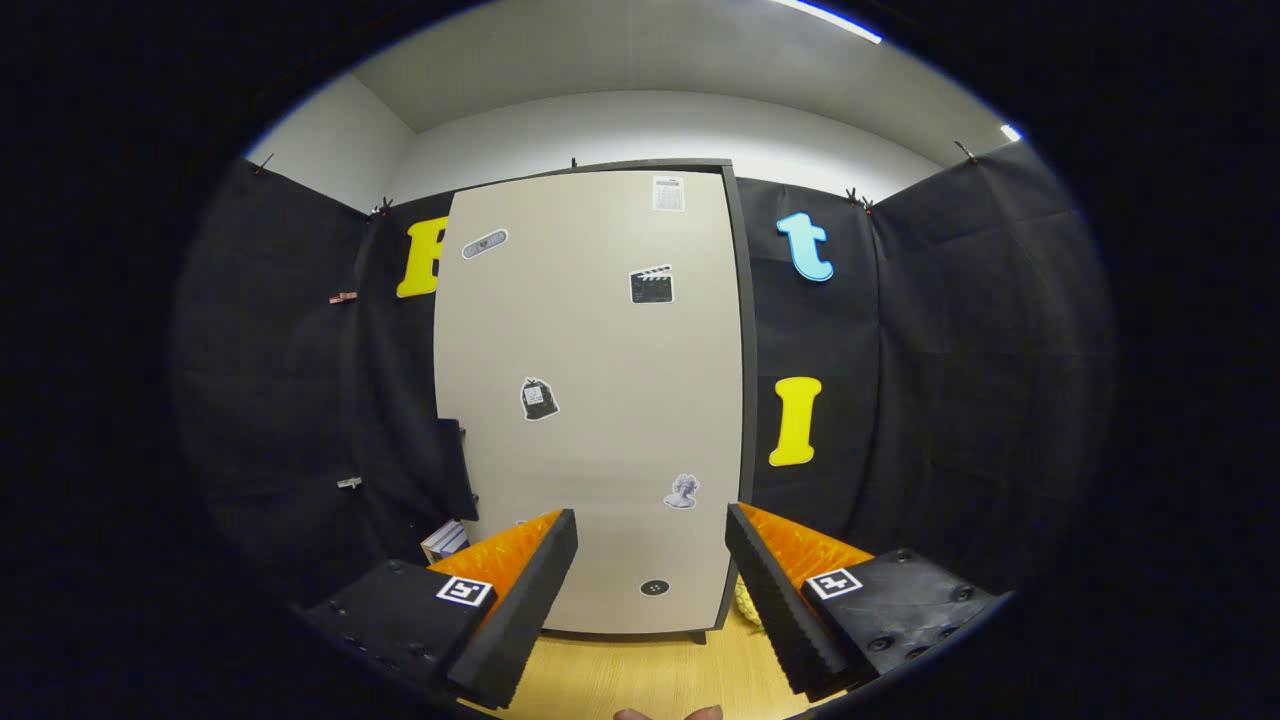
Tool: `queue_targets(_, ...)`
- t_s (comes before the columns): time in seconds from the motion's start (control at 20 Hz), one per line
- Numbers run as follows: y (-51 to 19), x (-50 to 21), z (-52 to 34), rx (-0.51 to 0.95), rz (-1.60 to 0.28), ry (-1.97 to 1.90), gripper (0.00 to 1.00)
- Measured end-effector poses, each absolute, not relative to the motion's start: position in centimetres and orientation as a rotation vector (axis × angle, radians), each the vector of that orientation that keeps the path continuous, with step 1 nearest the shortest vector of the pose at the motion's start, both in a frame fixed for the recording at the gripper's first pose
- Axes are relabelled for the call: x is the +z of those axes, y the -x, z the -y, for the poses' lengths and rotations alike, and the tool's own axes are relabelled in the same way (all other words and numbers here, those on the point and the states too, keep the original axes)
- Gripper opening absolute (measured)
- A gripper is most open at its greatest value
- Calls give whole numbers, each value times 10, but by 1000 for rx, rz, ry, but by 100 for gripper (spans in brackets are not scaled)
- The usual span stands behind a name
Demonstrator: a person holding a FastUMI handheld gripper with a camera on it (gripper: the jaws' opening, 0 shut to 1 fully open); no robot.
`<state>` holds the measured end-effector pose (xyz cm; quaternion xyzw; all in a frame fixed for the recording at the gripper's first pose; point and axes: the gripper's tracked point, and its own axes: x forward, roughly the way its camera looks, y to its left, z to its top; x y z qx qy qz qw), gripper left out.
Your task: Open the shoe cabinet door, grab the shoes and put them into the shoe cabinet, then close the shoe cabinet door.
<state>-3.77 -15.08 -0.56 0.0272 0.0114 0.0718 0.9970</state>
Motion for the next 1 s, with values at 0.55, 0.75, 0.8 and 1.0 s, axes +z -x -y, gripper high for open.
queue_targets(0.55, 37, -4, 151, 139, -13, -54, 98)
queue_targets(0.75, 38, -4, 153, 131, -10, -50, 98)
queue_targets(0.8, 38, -3, 153, 129, -9, -51, 98)
queue_targets(1.0, 38, -2, 154, 118, -5, -63, 98)
